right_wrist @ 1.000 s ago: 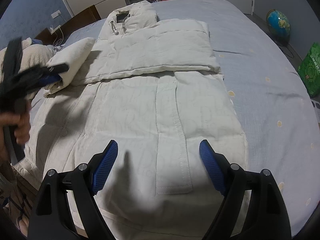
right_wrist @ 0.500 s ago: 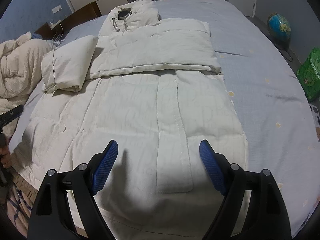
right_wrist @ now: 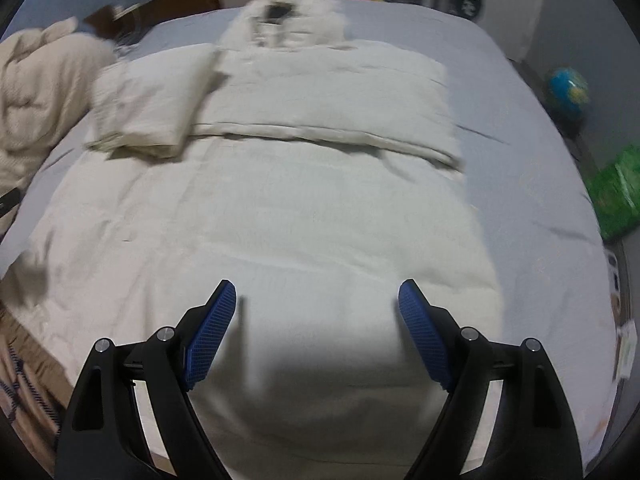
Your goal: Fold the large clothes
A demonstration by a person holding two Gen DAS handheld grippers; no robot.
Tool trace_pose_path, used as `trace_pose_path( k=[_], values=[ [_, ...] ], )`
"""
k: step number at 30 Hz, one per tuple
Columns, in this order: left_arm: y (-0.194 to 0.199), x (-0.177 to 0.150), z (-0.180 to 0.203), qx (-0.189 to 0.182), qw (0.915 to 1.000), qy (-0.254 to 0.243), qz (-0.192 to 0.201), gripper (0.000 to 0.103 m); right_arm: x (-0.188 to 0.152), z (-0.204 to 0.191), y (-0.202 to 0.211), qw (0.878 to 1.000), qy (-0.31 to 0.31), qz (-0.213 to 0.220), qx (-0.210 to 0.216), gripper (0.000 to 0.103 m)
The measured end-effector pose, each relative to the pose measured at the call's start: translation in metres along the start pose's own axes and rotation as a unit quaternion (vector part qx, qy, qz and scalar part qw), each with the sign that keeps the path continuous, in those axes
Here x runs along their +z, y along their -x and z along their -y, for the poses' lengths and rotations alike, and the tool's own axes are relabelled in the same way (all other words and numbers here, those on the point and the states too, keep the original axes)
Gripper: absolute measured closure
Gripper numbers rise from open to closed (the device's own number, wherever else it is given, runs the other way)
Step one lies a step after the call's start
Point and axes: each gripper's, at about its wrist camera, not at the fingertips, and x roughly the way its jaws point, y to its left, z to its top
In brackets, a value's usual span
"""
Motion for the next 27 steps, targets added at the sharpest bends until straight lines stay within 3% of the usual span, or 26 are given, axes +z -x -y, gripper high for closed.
trace_pose_path(
  k=[7, 14, 21, 27],
  values=[
    [0.001, -0.002, -0.028, -0.026, 0.9965, 0.079, 0.002, 0.007, 0.055, -0.084, -0.016, 0.998, 0.05, 0.011, 0.044, 0.024],
    [0.003, -0.003, -0.032, -0.018, 0.9953, 0.095, 0.002, 0.007, 0.111, -0.155, -0.04, 0.996, 0.062, 0.017, 0.055, 0.024],
    [0.003, -0.004, -0.038, -0.025, 0.9936, 0.11, 0.008, 0.007, 0.145, -0.217, -0.067, 0.996, 0.078, 0.013, 0.035, 0.024],
    [0.003, -0.004, -0.039, -0.025, 0.9932, 0.113, 0.008, 0.007, 0.153, -0.247, -0.094, 0.994, 0.106, 0.004, -0.033, 0.024]
  ],
)
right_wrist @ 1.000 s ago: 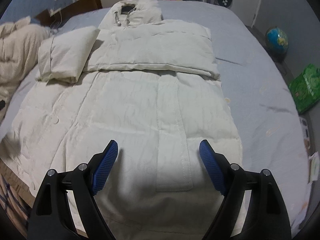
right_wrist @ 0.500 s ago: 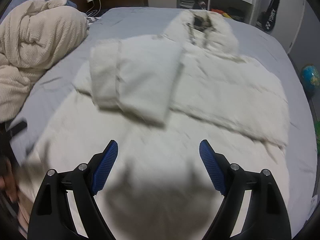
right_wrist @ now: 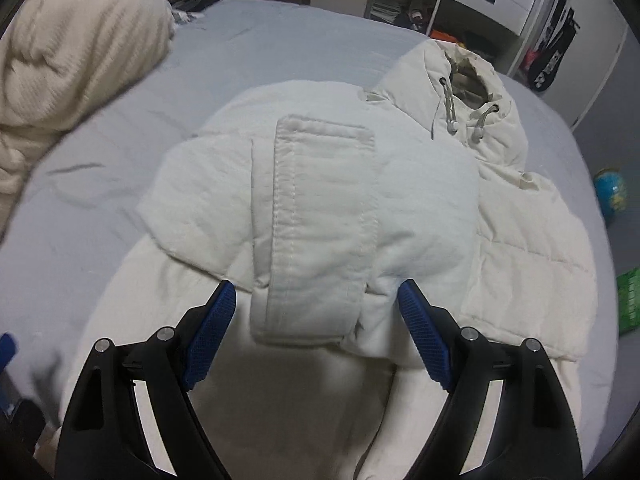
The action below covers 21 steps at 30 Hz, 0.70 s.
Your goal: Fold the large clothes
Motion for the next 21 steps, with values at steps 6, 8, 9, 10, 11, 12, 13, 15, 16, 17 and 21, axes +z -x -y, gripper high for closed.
trace_pose_path(
  k=[6, 8, 9, 10, 11, 12, 13, 15, 16, 17, 21],
  values=[
    [0.0, 0.0, -0.002, -0.002, 1.0, 0.004, 0.001, 0.007, 0.0, 0.024, 0.0, 0.999, -0.026, 0.011, 0.024, 0.056],
    [-0.001, 0.0, -0.003, -0.004, 1.0, 0.007, 0.0, 0.007, 0.002, 0.036, 0.009, 0.998, -0.039, 0.024, 0.039, 0.066],
    [-0.001, 0.0, -0.004, -0.004, 1.0, 0.008, 0.0, 0.007, 0.003, 0.044, 0.014, 0.997, -0.044, 0.032, 0.045, 0.071],
    [-0.001, 0.0, -0.004, -0.004, 1.0, 0.007, -0.001, 0.007, 0.004, 0.054, 0.02, 0.997, -0.052, 0.04, 0.048, 0.08],
    [-0.001, 0.0, -0.004, -0.004, 1.0, 0.007, -0.001, 0.007, 0.005, 0.062, 0.025, 0.996, -0.059, 0.045, 0.052, 0.083],
    [-0.001, 0.0, -0.004, -0.004, 1.0, 0.006, -0.001, 0.007, 0.007, 0.073, 0.031, 0.995, -0.07, 0.051, 0.058, 0.084],
    [0.0, 0.0, -0.004, -0.004, 1.0, 0.006, -0.001, 0.007, 0.008, 0.089, 0.04, 0.993, -0.082, 0.061, 0.064, 0.085],
    [-0.001, 0.0, -0.004, -0.003, 1.0, 0.004, -0.002, 0.007, 0.009, 0.113, 0.051, 0.991, -0.095, 0.075, 0.064, 0.088],
    [-0.001, 0.0, -0.004, -0.003, 1.0, 0.004, -0.002, 0.007, 0.009, 0.131, 0.058, 0.989, -0.106, 0.082, 0.061, 0.088],
    [-0.001, 0.0, -0.004, -0.003, 1.0, 0.004, -0.002, 0.007, 0.008, 0.144, 0.061, 0.988, -0.115, 0.085, 0.059, 0.089],
    [-0.002, 0.001, -0.004, -0.002, 1.0, 0.003, -0.005, 0.007, -0.001, 0.214, 0.064, 0.979, -0.179, 0.086, 0.048, 0.091]
  ],
)
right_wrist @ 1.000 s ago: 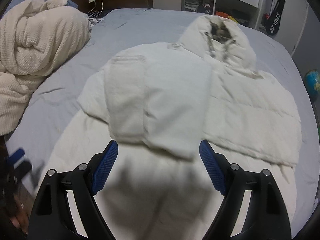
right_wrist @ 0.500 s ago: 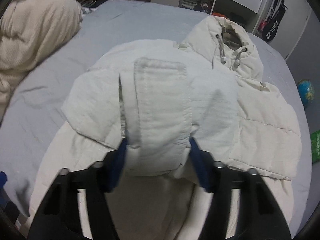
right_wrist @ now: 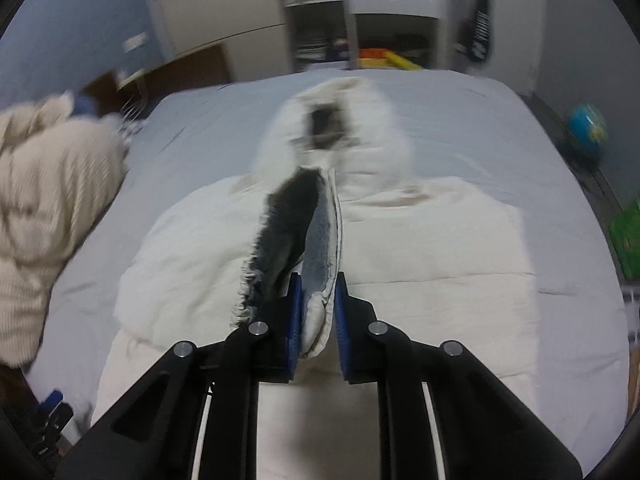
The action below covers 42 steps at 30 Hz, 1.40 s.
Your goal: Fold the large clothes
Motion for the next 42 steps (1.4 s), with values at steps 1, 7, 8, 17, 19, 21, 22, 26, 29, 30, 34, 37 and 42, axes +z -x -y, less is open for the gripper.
trace_pose_path(
  k=[1, 7, 8, 17, 19, 21, 22, 26, 29, 30, 34, 37, 42],
  values=[
    [0.0, 0.0, 0.0, 0.001, 1.0, -0.001, 0.0, 0.007, 0.001, 0.019, -0.001, 1.0, -0.023, -0.003, -0.001, 0.092],
    [-0.002, 0.001, 0.003, 0.007, 0.9999, -0.009, -0.005, 0.007, -0.014, 0.098, -0.015, 0.992, -0.124, -0.023, 0.012, 0.096],
    [-0.003, 0.001, 0.004, 0.008, 0.9999, -0.01, -0.006, 0.007, -0.019, 0.106, -0.018, 0.99, -0.136, -0.026, 0.015, 0.096],
    [-0.005, 0.0, 0.007, 0.015, 0.9997, -0.018, -0.011, 0.007, -0.058, 0.142, -0.038, 0.965, -0.231, -0.062, 0.103, 0.053],
    [-0.005, 0.0, 0.007, 0.015, 0.9997, -0.018, -0.011, 0.007, -0.061, 0.138, -0.04, 0.963, -0.234, -0.052, 0.12, 0.051],
    [-0.005, 0.0, 0.007, 0.015, 0.9997, -0.018, -0.011, 0.007, -0.063, 0.136, -0.044, 0.961, -0.237, -0.052, 0.135, 0.051],
    [-0.005, 0.0, 0.007, 0.015, 0.9997, -0.019, -0.011, 0.007, -0.064, 0.131, -0.05, 0.96, -0.237, -0.056, 0.141, 0.051],
    [-0.004, 0.0, 0.007, 0.015, 0.9996, -0.019, -0.011, 0.007, -0.065, 0.114, -0.067, 0.963, -0.215, -0.082, 0.142, 0.067],
    [-0.004, 0.0, 0.007, 0.015, 0.9997, -0.017, -0.011, 0.007, -0.057, 0.102, -0.07, 0.975, -0.175, -0.073, 0.118, 0.097],
    [-0.004, 0.0, 0.006, 0.015, 0.9997, -0.017, -0.011, 0.007, -0.051, 0.1, -0.065, 0.978, -0.163, -0.06, 0.118, 0.098],
    [-0.004, -0.001, 0.007, 0.015, 0.9997, -0.016, -0.012, 0.007, -0.011, 0.088, -0.039, 0.989, -0.106, -0.002, 0.099, 0.099],
    [-0.004, -0.001, 0.006, 0.014, 0.9997, -0.016, -0.012, 0.007, 0.017, 0.084, -0.023, 0.994, -0.068, 0.026, 0.077, 0.099],
    [-0.005, 0.0, 0.006, 0.013, 0.9997, -0.014, -0.013, 0.007, 0.008, 0.097, -0.057, 0.997, -0.056, -0.047, 0.038, 0.099]
  ],
)
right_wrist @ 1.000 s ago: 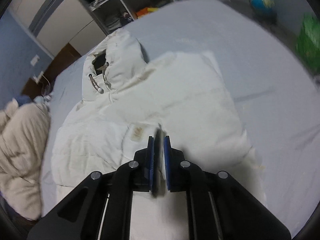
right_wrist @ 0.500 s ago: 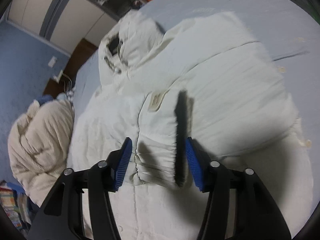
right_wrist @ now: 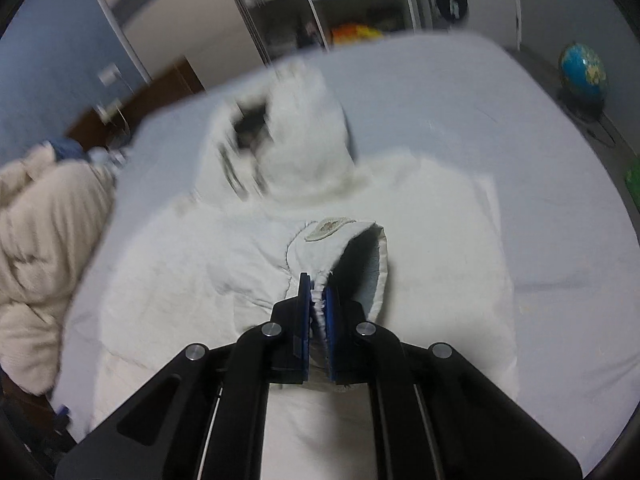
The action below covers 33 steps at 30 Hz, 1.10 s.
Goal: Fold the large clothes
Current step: 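Open the right gripper and withdraw it from the sleeve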
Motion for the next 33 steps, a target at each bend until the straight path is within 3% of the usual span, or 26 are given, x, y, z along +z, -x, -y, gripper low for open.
trace_pose_path(
  k=[2, 6, 9, 13, 17, 26, 29, 33],
  values=[
    [0.0, 0.0, 0.0, 0.0, 1.0, 0.001, 0.0, 0.007, -0.013, 0.009, -0.013, 1.0, -0.006, -0.024, -0.009, 0.095],
    [-0.002, 0.001, -0.002, -0.002, 1.0, 0.001, -0.003, 0.007, -0.033, 0.027, -0.02, 0.999, -0.047, -0.024, 0.012, 0.091],
    [-0.004, 0.002, 0.0, 0.002, 1.0, -0.003, -0.009, 0.007, -0.042, 0.035, -0.014, 0.998, -0.058, -0.016, 0.025, 0.082],
    [-0.009, 0.002, 0.005, 0.011, 0.9996, -0.015, -0.023, 0.007, -0.053, 0.048, 0.0, 0.998, -0.05, -0.008, 0.031, 0.058],
    [-0.012, 0.001, 0.009, 0.02, 0.999, -0.027, -0.029, 0.007, -0.052, 0.063, 0.017, 0.999, -0.039, 0.003, 0.024, 0.055],
    [-0.011, 0.001, 0.003, -0.011, 0.9996, -0.01, -0.022, 0.007, 0.01, 0.096, 0.028, 0.996, -0.064, 0.022, 0.05, 0.038],
    [-0.019, 0.002, 0.002, -0.021, 0.999, -0.004, -0.039, 0.007, 0.043, 0.1, 0.018, 0.996, -0.068, 0.021, 0.056, 0.037],
    [-0.038, 0.005, 0.01, 0.004, 0.9953, -0.019, -0.095, 0.007, 0.081, 0.101, 0.001, 0.995, -0.074, 0.018, 0.069, 0.037]
  ],
)
